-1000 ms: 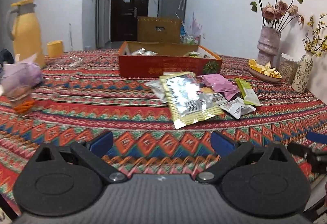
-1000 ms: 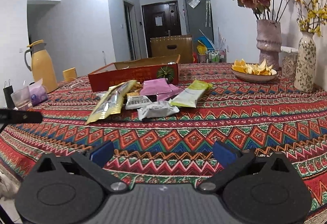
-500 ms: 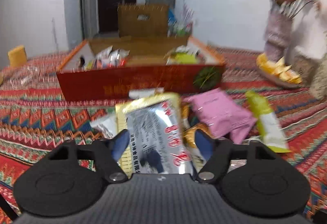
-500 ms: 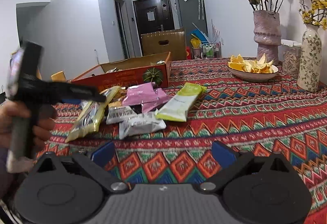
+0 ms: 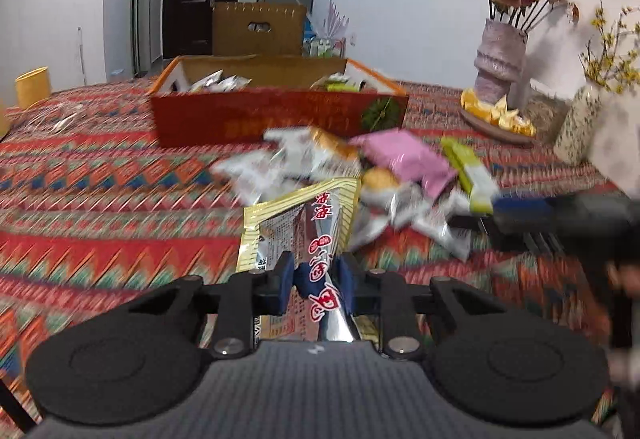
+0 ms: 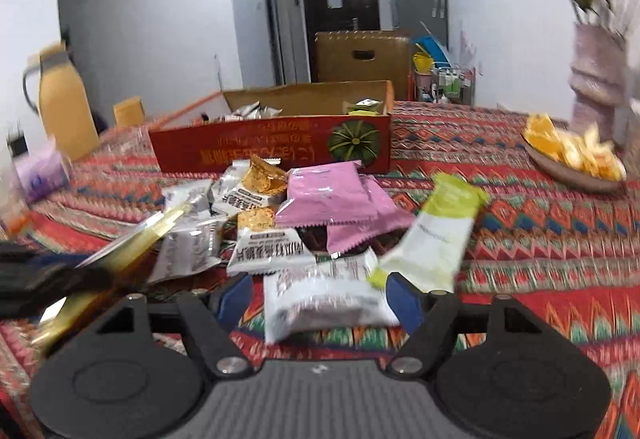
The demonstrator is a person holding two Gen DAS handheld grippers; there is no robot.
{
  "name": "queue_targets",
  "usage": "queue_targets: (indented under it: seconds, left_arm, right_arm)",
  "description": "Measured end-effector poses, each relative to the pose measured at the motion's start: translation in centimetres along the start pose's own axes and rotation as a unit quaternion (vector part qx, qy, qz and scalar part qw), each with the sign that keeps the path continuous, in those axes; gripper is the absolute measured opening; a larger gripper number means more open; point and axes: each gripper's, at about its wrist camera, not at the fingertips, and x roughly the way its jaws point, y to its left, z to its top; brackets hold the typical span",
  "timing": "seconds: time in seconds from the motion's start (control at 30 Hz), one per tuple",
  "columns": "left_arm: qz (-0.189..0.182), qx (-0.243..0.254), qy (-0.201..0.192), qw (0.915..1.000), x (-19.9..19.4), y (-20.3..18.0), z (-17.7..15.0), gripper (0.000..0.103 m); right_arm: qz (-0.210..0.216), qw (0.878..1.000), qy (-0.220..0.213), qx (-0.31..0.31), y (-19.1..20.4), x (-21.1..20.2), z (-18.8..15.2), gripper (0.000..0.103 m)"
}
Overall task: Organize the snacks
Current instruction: 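Grasp a yellow-silver snack bag with the left tool while the right grasps a white packet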
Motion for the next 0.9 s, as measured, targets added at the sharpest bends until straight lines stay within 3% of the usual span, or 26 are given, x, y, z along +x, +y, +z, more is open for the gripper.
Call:
queue_targets:
  seconds: [0.1,0.17,0.23,0.27,0.33,0.4,0.5,0.6,0.7,0.8,0.9]
  left_arm:
    - [0.033,-0.006,-0.005,0.9994,-1.6,1.5,-1.5,0.028]
    - [0.049,-0.016,-0.014,0.9986,-2.2,2.2,-2.1,0.054]
    - [0.073,-0.010,-0.033,0.9967,-2.9,2.3,-2.5,0.056]
    - [0.081,-0.008,-0.043,0.9957,-3.1,2.3,-2.5,0.065]
    - [0.086,-0.014,-0.048,0.9950,-2.8,2.8,-2.5,0.080]
    - [0.087,-0.008,-0.026,0.9959,-1.8,3.2,-2.6,0.081]
    - [0.083,-0.018,0.002,0.9964,-0.6,3.7,-2.9,0.086]
    - [0.100,-0.013,0.012,0.9948,-0.2,3.2,-3.7,0.085]
    - [0.098,-0.019,0.010,0.9950,-0.8,2.5,-3.8,0.068]
    - [0.117,-0.035,0.006,0.9925,-1.3,1.6,-4.1,0.057]
    - [0.137,-0.019,-0.001,0.9903,-1.7,-0.1,-4.5,0.049]
  right_arm:
    - [0.006,1.000,0.022,-0.004,0.6,1.8,0.5,0.058]
    - [-0.008,0.999,0.021,-0.031,1.7,1.9,0.1,0.054]
    - [-0.012,0.998,0.026,-0.062,2.9,1.3,-0.5,0.041]
    - [0.002,0.997,0.029,-0.071,3.4,0.6,-0.8,0.039]
    - [0.026,0.996,0.038,-0.077,4.1,-0.6,-1.3,0.038]
    - [0.024,0.994,0.044,-0.096,4.8,-1.8,-2.1,0.039]
    - [-0.001,0.996,0.038,-0.084,4.9,-4.3,-2.7,0.058]
    - [-0.001,1.000,0.003,-0.002,3.3,-7.2,-2.9,0.065]
    - [0.030,0.997,0.024,0.070,2.2,-7.3,-3.2,0.067]
    - [0.031,0.996,0.035,0.074,2.3,-5.0,-3.6,0.082]
    - [0.030,0.997,0.032,0.058,3.1,-2.6,-3.0,0.082]
